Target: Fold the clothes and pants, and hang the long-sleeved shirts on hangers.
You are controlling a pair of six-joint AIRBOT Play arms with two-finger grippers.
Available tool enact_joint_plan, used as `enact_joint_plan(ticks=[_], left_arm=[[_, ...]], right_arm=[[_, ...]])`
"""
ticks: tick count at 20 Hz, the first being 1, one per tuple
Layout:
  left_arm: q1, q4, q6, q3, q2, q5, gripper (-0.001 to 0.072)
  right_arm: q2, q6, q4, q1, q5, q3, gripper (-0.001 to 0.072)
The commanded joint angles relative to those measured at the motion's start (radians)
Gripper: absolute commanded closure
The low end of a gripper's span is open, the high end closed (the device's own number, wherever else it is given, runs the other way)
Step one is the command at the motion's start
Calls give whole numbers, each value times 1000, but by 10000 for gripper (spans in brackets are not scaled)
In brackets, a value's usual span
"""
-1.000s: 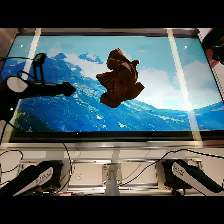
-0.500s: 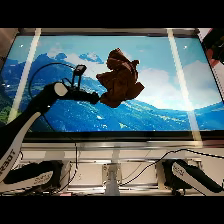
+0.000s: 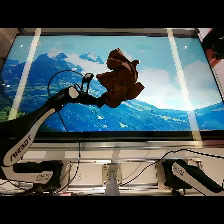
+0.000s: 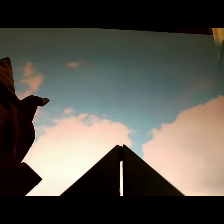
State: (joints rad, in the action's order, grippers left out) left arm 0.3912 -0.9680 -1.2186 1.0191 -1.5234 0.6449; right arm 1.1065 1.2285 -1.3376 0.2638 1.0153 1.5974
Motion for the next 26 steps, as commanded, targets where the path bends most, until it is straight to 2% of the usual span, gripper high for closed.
enact_joint_plan(ticks=[1,4,10,11,12,13,14,15,17,18,20,21,26], left_arm=[[2,119,0,1,-39,-67,11],[7,170,0,1,-59,-93,12],[55,169,0,1,-75,-177,14],[62,170,0,1,-75,-199,58],[66,170,0,1,-75,-220,222],[69,169,0,1,-75,-243,424],[69,170,0,1,-75,-259,559],[68,169,0,1,-75,-279,632],[68,169,0,2,-75,-312,644],[68,169,0,2,-74,-317,685],[68,163,6,3,-60,-315,687],[66,137,24,3,-39,-314,687],[35,-3,42,3,204,-316,688]], right_arm=[[0,0,29,-1,-14,0,693],[0,0,62,-1,-13,0,693],[0,0,106,-1,-8,0,693],[0,0,111,-1,-6,0,692],[0,0,114,-1,1,0,693],[0,0,115,-1,15,0,693],[2,0,114,-1,34,0,692],[3,0,110,-1,56,-2,691],[17,0,111,-1,104,-3,674],[27,0,111,-1,129,-3,673],[49,0,117,-1,164,-19,659],[56,0,131,-1,175,-36,606],[59,-56,224,-3,212,-164,602]])
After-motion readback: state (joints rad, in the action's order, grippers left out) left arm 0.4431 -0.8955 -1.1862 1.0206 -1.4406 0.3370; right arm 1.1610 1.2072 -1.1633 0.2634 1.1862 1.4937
